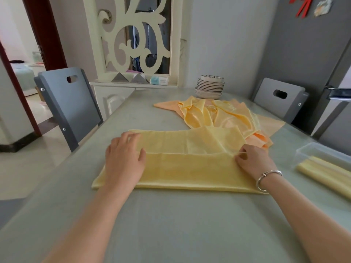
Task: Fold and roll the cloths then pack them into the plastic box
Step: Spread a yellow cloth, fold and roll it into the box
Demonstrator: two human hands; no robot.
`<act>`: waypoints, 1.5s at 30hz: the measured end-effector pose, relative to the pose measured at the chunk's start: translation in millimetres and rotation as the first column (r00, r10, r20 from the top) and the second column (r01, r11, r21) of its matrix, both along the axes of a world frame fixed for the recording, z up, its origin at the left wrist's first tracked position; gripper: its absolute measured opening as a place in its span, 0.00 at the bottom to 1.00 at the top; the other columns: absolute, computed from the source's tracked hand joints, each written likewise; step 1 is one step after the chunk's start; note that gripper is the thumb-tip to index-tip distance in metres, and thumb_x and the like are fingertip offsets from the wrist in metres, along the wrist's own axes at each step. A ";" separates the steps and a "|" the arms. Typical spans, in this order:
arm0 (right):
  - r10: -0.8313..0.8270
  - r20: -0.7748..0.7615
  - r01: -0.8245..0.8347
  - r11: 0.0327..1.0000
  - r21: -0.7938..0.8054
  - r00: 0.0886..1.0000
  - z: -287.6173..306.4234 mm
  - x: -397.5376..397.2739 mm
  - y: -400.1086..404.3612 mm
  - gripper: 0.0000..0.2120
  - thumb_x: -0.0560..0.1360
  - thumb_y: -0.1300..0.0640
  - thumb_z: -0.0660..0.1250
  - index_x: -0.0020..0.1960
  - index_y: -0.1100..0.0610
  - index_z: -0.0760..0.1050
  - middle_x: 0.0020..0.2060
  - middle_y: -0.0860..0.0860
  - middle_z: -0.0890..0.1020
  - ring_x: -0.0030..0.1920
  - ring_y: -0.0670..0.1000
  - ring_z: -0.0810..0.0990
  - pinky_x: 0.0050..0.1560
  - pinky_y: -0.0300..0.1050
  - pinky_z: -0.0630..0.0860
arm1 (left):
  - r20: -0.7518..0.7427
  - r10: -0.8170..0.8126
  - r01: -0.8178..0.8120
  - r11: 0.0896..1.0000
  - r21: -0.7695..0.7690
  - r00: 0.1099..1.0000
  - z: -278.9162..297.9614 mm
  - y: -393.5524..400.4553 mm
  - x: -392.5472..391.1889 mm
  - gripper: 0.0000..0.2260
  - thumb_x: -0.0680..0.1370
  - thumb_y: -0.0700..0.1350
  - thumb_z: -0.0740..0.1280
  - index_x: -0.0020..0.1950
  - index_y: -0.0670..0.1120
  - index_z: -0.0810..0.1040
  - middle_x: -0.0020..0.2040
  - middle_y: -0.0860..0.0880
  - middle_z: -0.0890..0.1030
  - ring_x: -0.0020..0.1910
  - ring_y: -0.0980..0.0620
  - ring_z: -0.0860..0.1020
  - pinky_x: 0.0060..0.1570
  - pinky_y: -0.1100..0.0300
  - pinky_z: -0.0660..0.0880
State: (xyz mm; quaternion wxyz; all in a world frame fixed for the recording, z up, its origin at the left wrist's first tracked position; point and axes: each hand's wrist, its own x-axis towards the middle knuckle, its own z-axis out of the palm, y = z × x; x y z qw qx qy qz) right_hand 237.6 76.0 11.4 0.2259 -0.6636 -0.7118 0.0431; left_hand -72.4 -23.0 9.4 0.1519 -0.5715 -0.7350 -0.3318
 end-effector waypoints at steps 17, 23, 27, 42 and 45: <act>0.311 0.232 -0.229 0.919 -0.322 0.922 -13.0 -53.3 -35.4 0.31 0.78 0.35 0.44 0.77 0.47 0.47 0.77 0.49 0.45 0.76 0.51 0.42 0.75 0.54 0.43 | 0.065 -0.197 0.198 0.795 -0.573 0.978 -15.1 -3.1 28.0 0.33 0.75 0.69 0.48 0.77 0.57 0.52 0.78 0.58 0.49 0.77 0.52 0.47 0.74 0.45 0.47; 0.294 0.176 -0.260 0.946 -0.194 0.940 -1.6 -57.0 -37.3 0.30 0.78 0.37 0.45 0.77 0.47 0.48 0.77 0.49 0.48 0.76 0.49 0.43 0.75 0.53 0.43 | 0.139 -0.175 0.220 0.857 -0.465 0.975 -10.4 1.1 21.3 0.27 0.78 0.65 0.49 0.76 0.57 0.57 0.78 0.57 0.52 0.77 0.52 0.49 0.74 0.46 0.47; 0.304 0.162 -0.294 0.952 -0.083 0.939 9.1 -73.4 -9.4 0.26 0.81 0.43 0.48 0.75 0.51 0.55 0.76 0.52 0.55 0.76 0.51 0.48 0.75 0.52 0.49 | 0.187 -0.073 0.133 0.934 -0.332 0.980 -10.2 6.5 0.1 0.21 0.81 0.56 0.52 0.73 0.53 0.64 0.76 0.53 0.60 0.76 0.50 0.55 0.73 0.46 0.52; 0.162 0.495 -0.203 0.979 0.030 0.854 13.0 -126.7 102.4 0.22 0.72 0.65 0.60 0.65 0.56 0.66 0.60 0.56 0.72 0.65 0.58 0.65 0.69 0.53 0.59 | 0.084 0.036 0.015 0.841 -0.541 0.996 -17.5 9.3 -14.2 0.24 0.81 0.56 0.50 0.77 0.53 0.55 0.78 0.52 0.51 0.77 0.46 0.50 0.74 0.45 0.49; 0.193 0.504 -0.283 0.953 0.109 0.842 24.5 -125.5 88.2 0.17 0.73 0.63 0.61 0.61 0.54 0.72 0.56 0.54 0.74 0.63 0.57 0.65 0.69 0.51 0.57 | 0.087 0.039 0.014 0.841 -0.542 0.995 -17.9 8.6 -14.6 0.24 0.81 0.56 0.49 0.77 0.53 0.54 0.78 0.51 0.51 0.77 0.46 0.49 0.74 0.45 0.49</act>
